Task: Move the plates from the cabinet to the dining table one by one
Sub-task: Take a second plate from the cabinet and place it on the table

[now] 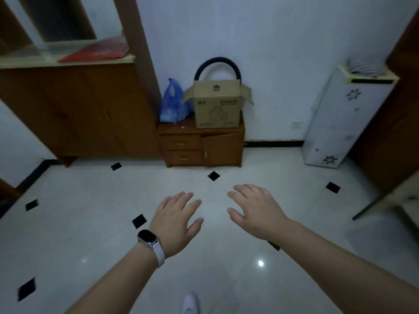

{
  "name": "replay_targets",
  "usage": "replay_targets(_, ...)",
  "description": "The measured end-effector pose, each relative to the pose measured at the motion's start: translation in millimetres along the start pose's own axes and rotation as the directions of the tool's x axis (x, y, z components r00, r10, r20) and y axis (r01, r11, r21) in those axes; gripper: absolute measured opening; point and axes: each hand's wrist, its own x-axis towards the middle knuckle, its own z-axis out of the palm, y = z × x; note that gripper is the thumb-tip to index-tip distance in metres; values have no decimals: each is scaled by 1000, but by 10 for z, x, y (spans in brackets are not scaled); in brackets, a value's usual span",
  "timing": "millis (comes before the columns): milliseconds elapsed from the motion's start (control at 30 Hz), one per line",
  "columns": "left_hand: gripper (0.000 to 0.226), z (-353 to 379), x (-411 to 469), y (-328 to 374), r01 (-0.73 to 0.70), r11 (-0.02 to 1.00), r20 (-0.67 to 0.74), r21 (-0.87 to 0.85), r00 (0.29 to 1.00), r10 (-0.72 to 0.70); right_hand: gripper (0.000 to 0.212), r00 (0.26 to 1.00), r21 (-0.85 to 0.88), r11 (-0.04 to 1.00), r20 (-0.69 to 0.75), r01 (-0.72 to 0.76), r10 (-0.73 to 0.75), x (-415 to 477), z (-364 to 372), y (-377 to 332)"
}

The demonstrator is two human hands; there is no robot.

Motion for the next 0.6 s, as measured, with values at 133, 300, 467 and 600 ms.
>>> replay_targets(133, 47, 265, 624, 59, -146, 985, -5, -94, 989, 146, 59, 989, -18, 989, 16, -150, 150, 133, 72, 348)
replay_targets(300, 47, 483, 1478, -1, -320, 934, -8, -155, 946, 323, 63, 943, -21, 943, -6, -333, 333, 423, 16, 669)
replay_targets(467, 43, 577, 2290, -26, -533, 825, -92, -188, 846, 526, 51, 844, -40, 843, -21, -537, 537, 526, -65, 946)
replay_targets(600, 43, 693, 2766, 262, -684, 702, -137, -197, 728, 672, 52, 736, -58, 734, -60, -677, 674, 451, -121, 1096)
